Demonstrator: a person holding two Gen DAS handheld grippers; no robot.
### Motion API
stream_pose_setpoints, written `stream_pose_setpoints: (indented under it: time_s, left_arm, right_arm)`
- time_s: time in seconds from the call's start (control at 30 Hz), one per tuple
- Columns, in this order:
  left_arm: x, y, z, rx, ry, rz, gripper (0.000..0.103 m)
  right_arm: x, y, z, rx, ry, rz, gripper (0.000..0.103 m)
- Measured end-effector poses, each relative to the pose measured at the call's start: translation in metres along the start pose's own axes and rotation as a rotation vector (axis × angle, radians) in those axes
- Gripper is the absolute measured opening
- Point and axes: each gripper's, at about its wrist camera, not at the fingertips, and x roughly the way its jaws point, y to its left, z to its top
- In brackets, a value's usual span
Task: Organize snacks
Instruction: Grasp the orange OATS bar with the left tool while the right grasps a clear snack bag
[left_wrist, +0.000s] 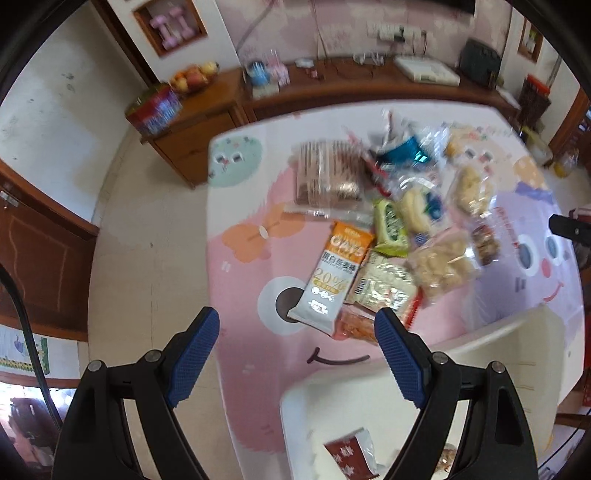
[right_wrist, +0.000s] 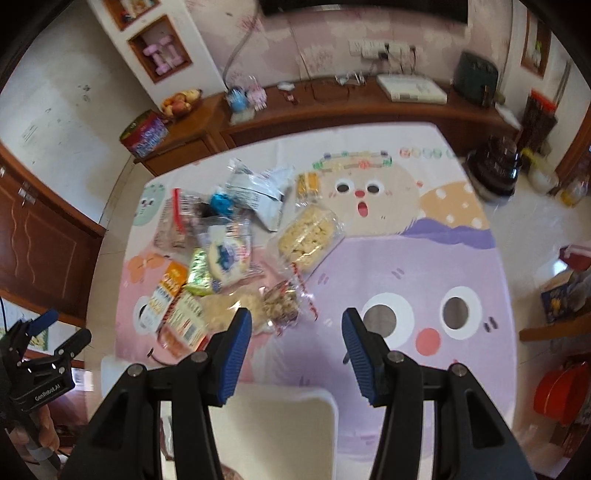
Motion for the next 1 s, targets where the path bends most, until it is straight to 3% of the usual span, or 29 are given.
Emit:
stream_pose_setpoints:
  time_s: [0.17, 0.43, 0.87, 1.0]
  left_arm:
    - [0.064, 0.003, 0.02, 0.039, 0.157, -0.038, 0.085]
    - [0.122, -0.001, 0.024, 0.044, 0.284, -0.062, 0.085]
    - [0.146, -0.012, 0.039, 0.029, 0.32, -0.097, 0.084]
    - [0.152, -0.015, 0.049, 0.023, 0.325, -0.11, 0.082]
  right_arm:
    - [0.052, -0.018, 0.013, 0.072, 0.113, 0.062, 0.051]
    - [0.107, -0.013, 0.014, 0.072, 0.229, 0.119, 0.051]
    - [0.136, 0.003, 0.012, 0.033, 0.298, 0.142, 0.051]
    - [0.137, 0.001, 0.011, 0.031, 0.299, 0.155, 0.047]
